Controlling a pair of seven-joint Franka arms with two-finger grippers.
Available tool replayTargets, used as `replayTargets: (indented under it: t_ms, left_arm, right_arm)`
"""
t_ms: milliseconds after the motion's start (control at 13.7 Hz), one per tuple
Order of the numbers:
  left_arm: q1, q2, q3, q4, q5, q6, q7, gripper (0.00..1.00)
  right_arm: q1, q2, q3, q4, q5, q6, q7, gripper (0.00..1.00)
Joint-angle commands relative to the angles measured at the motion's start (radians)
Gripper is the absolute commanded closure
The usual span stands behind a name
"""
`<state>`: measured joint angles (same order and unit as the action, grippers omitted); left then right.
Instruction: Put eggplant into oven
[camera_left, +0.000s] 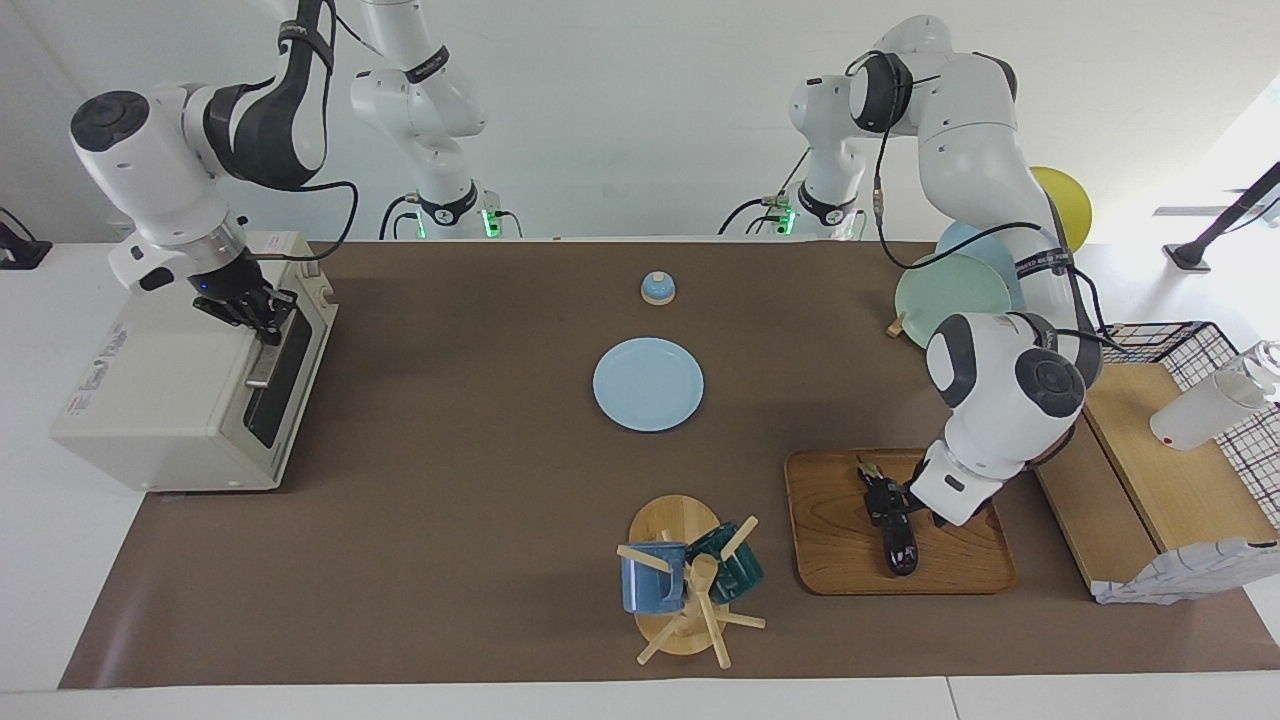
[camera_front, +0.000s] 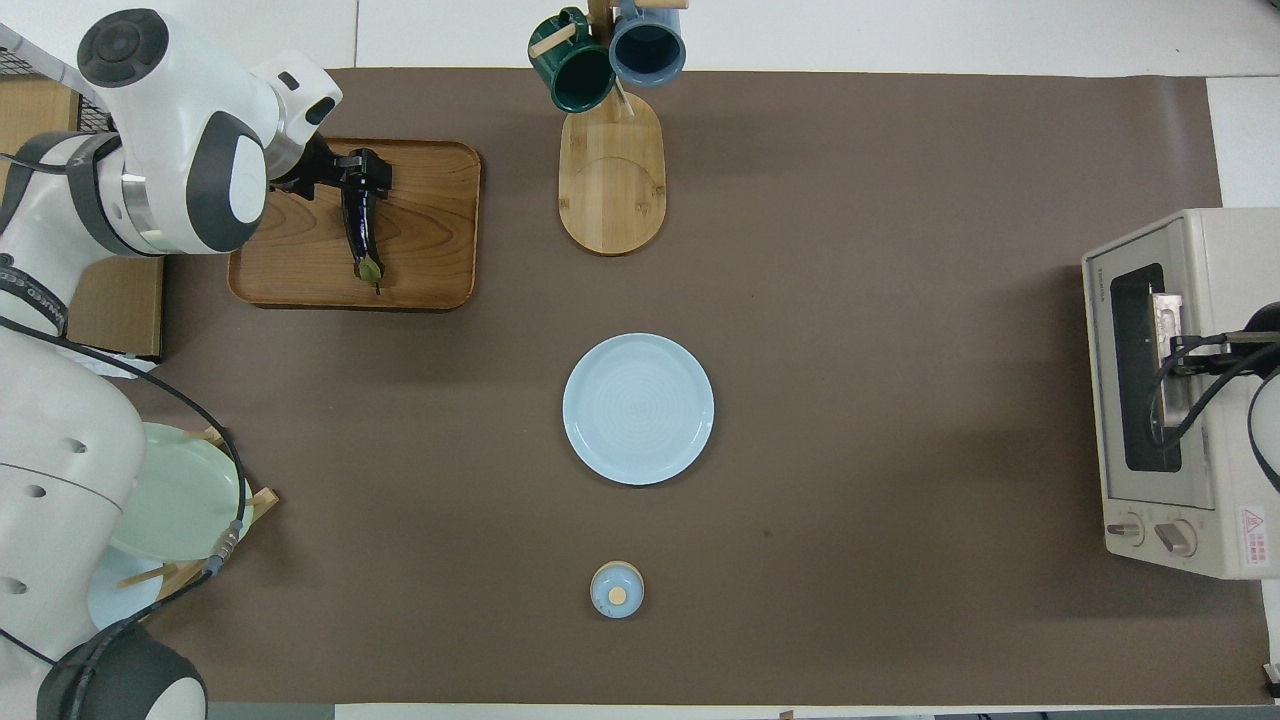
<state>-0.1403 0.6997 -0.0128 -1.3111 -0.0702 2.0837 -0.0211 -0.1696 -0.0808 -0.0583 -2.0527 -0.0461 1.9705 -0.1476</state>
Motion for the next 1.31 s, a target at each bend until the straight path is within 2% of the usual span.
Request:
replayTargets:
  t_ms: [0,219,437,510,583,729,802,947,1093,1239]
  left_arm:
    - [-0.022,0.029,0.008,-0.008,-0.014,0.039,-0.006,0.00]
    - [-0.015,0.038,0.008,0.006,-0.010,0.038,0.004,0.00]
    - [-0.016,0.043,0.010,0.003,-0.002,0.048,0.021,0.00]
    - [-0.016,0.043,0.010,0.003,0.000,0.048,0.029,0.10]
    - [-0.016,0.043,0.010,0.001,0.001,0.053,0.035,0.30]
    - [-0.015,0.041,0.010,0.001,-0.002,0.050,0.040,0.93]
    - [-0.015,0.040,0.010,0.001,-0.002,0.042,0.040,1.00]
    - [-0.013,0.023,0.010,0.004,-0.014,0.015,0.038,1.00]
    - [-0.010,-0.050,0.011,0.000,-0.064,-0.060,0.023,1.00]
    - [-0.016,-0.159,0.011,-0.054,-0.095,-0.134,-0.066,1.00]
  right_arm:
    - [0.007,-0.002,0.011,-0.082,-0.009,0.106,-0.018,1.00]
    - [0.082,0.030,0.011,-0.093,-0.008,0.182,-0.004,1.00]
    - [0.102,0.076,0.012,-0.096,-0.008,0.217,-0.006,1.00]
    - [0.110,0.093,0.012,-0.098,-0.008,0.232,-0.006,1.00]
    - [0.111,0.114,0.012,-0.101,-0.008,0.255,-0.006,1.00]
    - [0.113,0.128,0.012,-0.127,-0.008,0.312,-0.007,1.00]
    - [0.131,0.125,0.012,-0.150,-0.006,0.344,-0.006,1.00]
    - [0.139,0.130,0.012,-0.164,-0.008,0.373,-0.007,1.00]
    - [0.139,0.136,0.012,-0.182,-0.006,0.407,-0.012,1.00]
    - [0.139,0.151,0.012,-0.213,-0.006,0.459,-0.007,1.00]
